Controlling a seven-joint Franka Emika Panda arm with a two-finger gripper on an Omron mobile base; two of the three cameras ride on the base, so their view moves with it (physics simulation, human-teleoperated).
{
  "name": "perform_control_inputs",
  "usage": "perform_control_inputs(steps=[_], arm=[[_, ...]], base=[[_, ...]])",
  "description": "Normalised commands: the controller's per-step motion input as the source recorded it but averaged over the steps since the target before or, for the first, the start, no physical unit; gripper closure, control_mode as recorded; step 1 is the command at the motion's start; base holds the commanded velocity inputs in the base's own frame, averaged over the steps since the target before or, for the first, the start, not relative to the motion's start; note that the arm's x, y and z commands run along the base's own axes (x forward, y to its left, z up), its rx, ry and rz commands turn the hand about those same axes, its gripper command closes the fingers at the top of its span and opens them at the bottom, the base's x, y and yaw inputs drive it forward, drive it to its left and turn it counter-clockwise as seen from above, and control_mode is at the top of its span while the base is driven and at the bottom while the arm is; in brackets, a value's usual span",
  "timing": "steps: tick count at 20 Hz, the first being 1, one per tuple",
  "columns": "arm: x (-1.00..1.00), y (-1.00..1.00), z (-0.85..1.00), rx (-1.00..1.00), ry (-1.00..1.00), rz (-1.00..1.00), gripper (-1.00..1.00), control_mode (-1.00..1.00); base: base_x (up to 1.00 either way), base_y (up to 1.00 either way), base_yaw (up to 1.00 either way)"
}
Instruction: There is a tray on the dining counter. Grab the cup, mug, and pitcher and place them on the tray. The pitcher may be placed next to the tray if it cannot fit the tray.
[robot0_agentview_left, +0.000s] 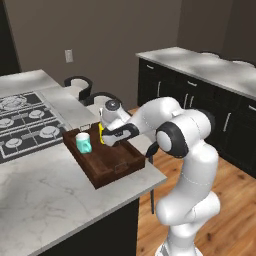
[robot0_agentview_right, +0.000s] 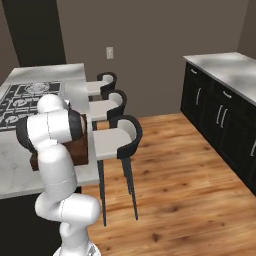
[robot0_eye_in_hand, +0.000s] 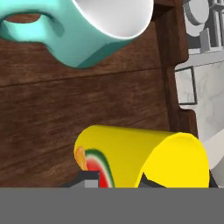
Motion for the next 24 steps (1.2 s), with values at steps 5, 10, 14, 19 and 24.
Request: perform_control_inputs(steps=[5, 10, 14, 19, 24], arm=[[0.15, 0.06, -0.24, 0.0, 0.0, 0.03, -1.0, -1.0], [0.0, 0.0, -0.04, 0.0, 0.0, 0.0, -1.0, -1.0], [0.0, 0.0, 0.08, 0.0, 0.0, 0.0, -1.0, -1.0], [0.0, 0.0, 0.31, 0.0, 0.0, 0.0, -1.0, -1.0], [0.0, 0.0, 0.33, 0.0, 0.0, 0.0, -1.0, -1.0]], base=[[0.0, 0.0, 0.0], [0.0, 0.0, 0.0], [0.0, 0.0, 0.0], [0.0, 0.0, 0.0], [0.0, 0.0, 0.0]])
